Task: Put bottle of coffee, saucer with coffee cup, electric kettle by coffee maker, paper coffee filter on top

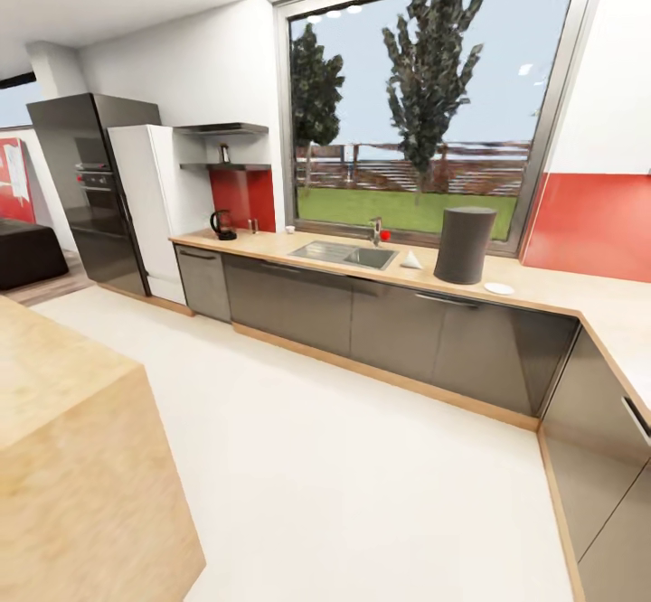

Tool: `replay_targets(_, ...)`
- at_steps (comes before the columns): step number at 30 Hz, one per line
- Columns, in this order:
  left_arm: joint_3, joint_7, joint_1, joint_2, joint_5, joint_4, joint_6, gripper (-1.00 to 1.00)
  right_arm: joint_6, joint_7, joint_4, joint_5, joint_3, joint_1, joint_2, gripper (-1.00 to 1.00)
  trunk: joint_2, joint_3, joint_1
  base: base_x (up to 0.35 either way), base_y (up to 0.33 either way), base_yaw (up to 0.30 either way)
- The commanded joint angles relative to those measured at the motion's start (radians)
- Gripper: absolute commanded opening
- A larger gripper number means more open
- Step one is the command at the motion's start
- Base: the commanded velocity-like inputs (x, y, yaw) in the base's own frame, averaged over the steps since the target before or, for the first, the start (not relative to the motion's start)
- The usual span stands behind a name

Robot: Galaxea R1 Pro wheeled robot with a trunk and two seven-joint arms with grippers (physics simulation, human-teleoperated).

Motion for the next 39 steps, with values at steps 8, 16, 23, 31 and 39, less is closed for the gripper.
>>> replay_targets(8,-0.001,0.001,0.0,-0.001,0.008,0.0,0.003,1.0,-0.002,-0.001,0.0,0.0,-0.001,0.0,-0.001,1.0,0.055,0.023,-0.03,0.0,0.0,0.0)
replay_targets(16,-0.001,0.001,0.0,-0.001,0.008,0.0,0.006,1.0,-0.014,-0.001,0.0,0.0,0.0,0.0,-0.001,1.0,0.111,0.049,-0.061,0.0,0.0,0.0)
replay_targets(23,-0.001,0.001,0.0,-0.001,0.008,0.0,0.008,1.0,-0.03,-0.001,0.0,0.0,0.0,0.0,-0.001,1.0,0.118,0.052,-0.065,0.0,0.0,0.0)
replay_targets(31,-0.015,-0.014,0.001,-0.002,-0.005,-0.001,-0.001,1.0,-0.029,-0.002,-0.006,-0.002,-0.001,0.0,0.0,1.0,0.118,0.052,-0.065,0.0,0.0,0.0)
replay_targets(39,-0.016,-0.016,0.001,-0.001,-0.014,-0.002,-0.001,1.0,-0.028,-0.004,-0.007,-0.002,-0.001,0.0,0.0,1.0,0.118,0.052,-0.065,0.036,0.0,-0.088)
